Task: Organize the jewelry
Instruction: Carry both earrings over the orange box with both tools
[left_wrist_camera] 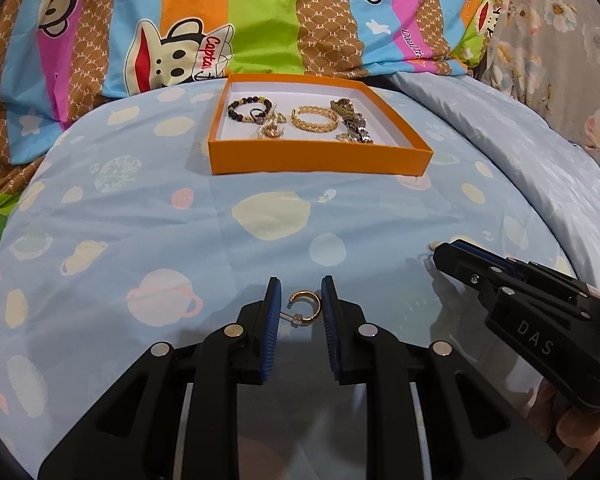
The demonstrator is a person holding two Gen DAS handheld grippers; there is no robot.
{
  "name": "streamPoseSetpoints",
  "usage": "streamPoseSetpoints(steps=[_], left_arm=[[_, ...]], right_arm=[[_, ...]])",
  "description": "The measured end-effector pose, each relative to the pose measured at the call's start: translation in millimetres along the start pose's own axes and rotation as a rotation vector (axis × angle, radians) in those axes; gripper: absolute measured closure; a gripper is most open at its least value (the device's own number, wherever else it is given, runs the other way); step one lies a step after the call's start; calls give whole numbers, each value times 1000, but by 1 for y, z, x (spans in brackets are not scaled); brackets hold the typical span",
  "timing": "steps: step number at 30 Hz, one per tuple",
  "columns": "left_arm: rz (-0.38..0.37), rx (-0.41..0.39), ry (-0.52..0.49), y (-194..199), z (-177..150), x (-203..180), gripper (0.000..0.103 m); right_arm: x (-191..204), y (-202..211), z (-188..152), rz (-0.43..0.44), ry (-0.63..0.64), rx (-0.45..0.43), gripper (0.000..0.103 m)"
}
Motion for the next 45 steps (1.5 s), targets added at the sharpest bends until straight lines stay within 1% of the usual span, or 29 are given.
streamPoseSetpoints(steps=[9, 16, 22, 25, 33, 40, 45], left_arm=[[39, -67, -4, 7, 39, 17, 83], [61, -126, -10, 8, 76, 25, 83], [84, -184, 6, 5, 120, 38, 83], [90, -205, 20, 0, 144, 44, 83], [98, -244, 30, -29, 204, 42, 83], [100, -225, 13, -70, 232, 28, 83], [101, -191, 13, -99, 243, 22, 83]], right_arm=[[11, 8, 32, 3, 44, -41, 90], [19, 9, 67, 1, 84, -77, 90], [21, 4, 106, 14, 95, -110, 90], [20, -5, 126, 22, 91, -118, 90], [12, -43, 175, 29, 74, -126, 90], [3, -81, 202, 32, 55, -111, 90], [-9, -104, 215, 26, 32, -102, 90]])
Point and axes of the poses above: each gripper's, at about its wrist camera, not at the fingertips, and y roughly against the way its jaws point, x to its left, z to its top, the point moved 10 cm from there along -y, roughly the way its jaws point, and after that the axes turned 9 degrees about z, right-handed, at the moved point
